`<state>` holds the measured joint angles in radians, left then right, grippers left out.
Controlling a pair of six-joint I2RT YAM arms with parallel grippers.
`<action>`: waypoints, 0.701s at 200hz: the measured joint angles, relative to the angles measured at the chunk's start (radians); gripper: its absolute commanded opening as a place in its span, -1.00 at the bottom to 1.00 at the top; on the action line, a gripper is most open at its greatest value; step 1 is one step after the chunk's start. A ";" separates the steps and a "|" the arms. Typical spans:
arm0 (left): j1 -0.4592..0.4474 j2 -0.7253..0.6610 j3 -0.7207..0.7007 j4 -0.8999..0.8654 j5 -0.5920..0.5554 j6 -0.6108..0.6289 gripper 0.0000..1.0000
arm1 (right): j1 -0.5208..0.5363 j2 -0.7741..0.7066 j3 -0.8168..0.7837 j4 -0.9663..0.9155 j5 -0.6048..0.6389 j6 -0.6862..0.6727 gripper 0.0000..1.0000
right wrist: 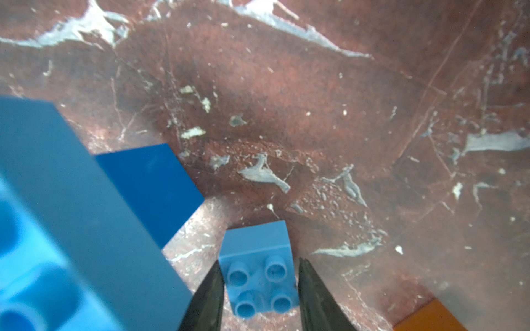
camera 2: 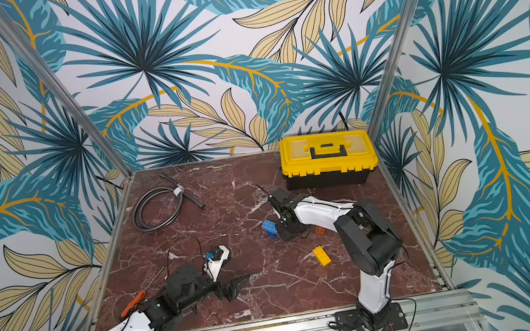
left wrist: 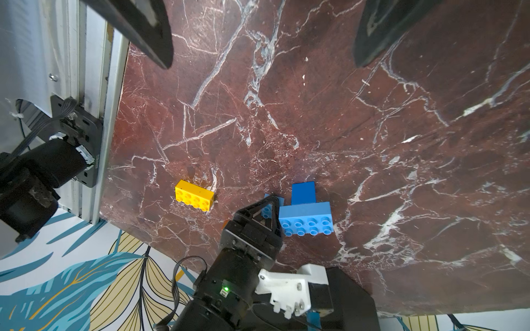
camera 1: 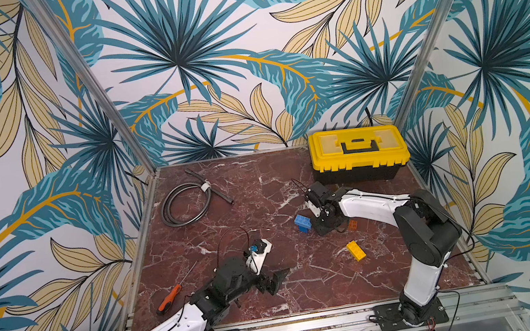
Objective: Assemble the letter f with lego
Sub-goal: Pick up the lego brick from the center of the board.
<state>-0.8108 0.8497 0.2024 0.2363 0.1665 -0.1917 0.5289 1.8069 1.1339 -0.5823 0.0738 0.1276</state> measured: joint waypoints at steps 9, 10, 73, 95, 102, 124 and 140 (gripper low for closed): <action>0.000 0.000 0.000 0.000 -0.006 -0.001 0.99 | 0.000 0.000 0.000 0.000 0.000 0.000 -0.21; 0.000 0.000 0.000 0.000 -0.007 -0.001 0.99 | 0.000 0.000 0.000 0.000 0.000 0.000 -0.21; 0.000 -0.008 0.000 0.000 -0.029 -0.008 0.99 | -0.009 0.000 0.001 -0.020 0.013 0.000 -0.26; 0.000 -0.022 0.000 0.000 -0.032 -0.010 0.99 | -0.011 -0.004 0.001 -0.037 0.024 0.000 -0.27; 0.000 -0.027 -0.002 0.000 -0.032 -0.010 0.99 | -0.011 -0.006 0.001 -0.045 0.028 0.000 -0.27; 0.000 -0.035 -0.008 0.002 -0.032 -0.011 0.99 | -0.014 -0.013 0.002 -0.071 0.043 0.000 -0.28; 0.000 -0.035 -0.010 0.002 -0.032 -0.011 0.99 | -0.014 -0.024 0.005 -0.088 0.051 0.000 -0.28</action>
<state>-0.8108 0.8143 0.1921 0.2379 0.1341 -0.2031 0.5148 1.7828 1.1393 -0.6704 0.1249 0.1272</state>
